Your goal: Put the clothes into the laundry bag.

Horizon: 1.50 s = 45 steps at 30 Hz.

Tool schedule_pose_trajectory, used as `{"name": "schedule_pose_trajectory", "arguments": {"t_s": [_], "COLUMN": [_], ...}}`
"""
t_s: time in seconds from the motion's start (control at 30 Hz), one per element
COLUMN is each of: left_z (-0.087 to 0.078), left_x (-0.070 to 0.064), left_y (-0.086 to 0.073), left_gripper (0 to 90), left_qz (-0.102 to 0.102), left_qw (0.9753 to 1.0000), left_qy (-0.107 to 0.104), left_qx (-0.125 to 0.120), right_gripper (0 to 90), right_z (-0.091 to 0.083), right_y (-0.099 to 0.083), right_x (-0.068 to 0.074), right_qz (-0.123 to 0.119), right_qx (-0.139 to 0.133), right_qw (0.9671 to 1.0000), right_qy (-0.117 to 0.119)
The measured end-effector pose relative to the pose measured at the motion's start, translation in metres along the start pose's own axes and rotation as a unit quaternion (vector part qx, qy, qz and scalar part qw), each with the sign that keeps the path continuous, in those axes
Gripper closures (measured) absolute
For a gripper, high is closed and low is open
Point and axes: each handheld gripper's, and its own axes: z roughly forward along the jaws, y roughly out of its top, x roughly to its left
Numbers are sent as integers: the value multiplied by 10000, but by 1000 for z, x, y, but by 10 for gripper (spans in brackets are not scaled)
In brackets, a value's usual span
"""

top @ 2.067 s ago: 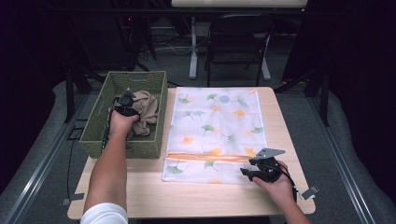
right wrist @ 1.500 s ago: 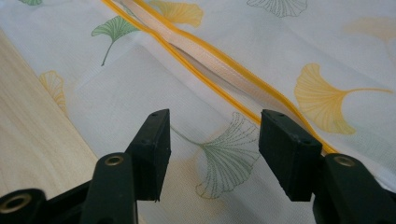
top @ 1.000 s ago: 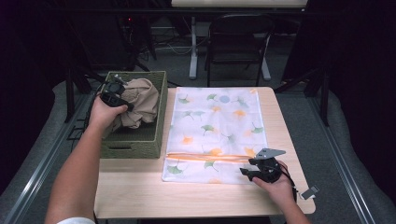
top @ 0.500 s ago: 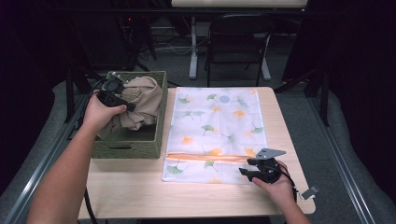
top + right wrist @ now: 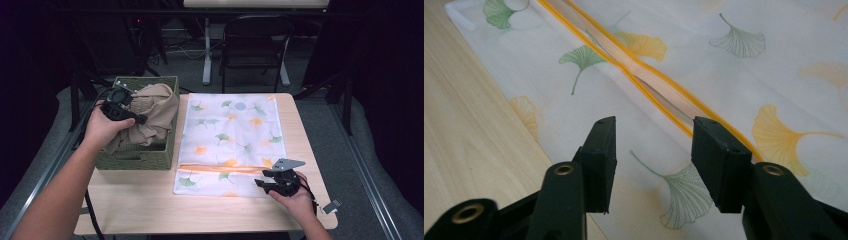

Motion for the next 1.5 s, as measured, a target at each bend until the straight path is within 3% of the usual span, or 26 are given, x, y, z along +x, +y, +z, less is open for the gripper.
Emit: {"name": "schedule_pose_trajectory", "arguments": {"t_s": [0.17,0.27,0.33,0.47,0.57,0.63,0.77,0.97,1.13,1.27,1.5], "left_z": [-8,-13,-18,-22,-25,-26,-26,-24,-17,-15,-13], "left_x": [-9,-12,-15,-19,-24,-28,-42,-58,-74,-82,-97], "left_y": [-7,-12,-17,-19,-22,-23,-27,-31,-34,-37,-41], "left_gripper": [669,668,668,668,668,668,669,668,668,668,669], "left_qz": [76,91,73,89,91,124,253,357,433,508,587], "left_qw": [9999,9997,9995,9995,9993,9992,9990,9986,9973,9963,9959], "left_qy": [-131,-196,-252,-252,-284,-299,-324,-342,-554,-654,-646], "left_qx": [-79,-136,-156,-164,-222,-233,-167,-211,-229,-227,-238], "right_gripper": [578,591,630,650,696,700,747,776,779,758,727], "right_z": [-4,-4,-2,2,14,16,28,38,52,59,69], "right_y": [12,26,43,57,71,72,68,57,55,54,53], "right_x": [1,1,-1,-5,-4,-4,-4,-5,-12,-15,-23], "right_qz": [-40,-133,-350,-345,-611,-655,-723,-794,-704,-691,-565], "right_qx": [-51,58,117,91,130,120,118,219,266,310,360], "right_qw": [10000,9998,9992,9990,9973,9970,9948,9943,9955,9952,9953], "right_qy": [50,106,159,279,397,405,702,684,578,620,697]}}
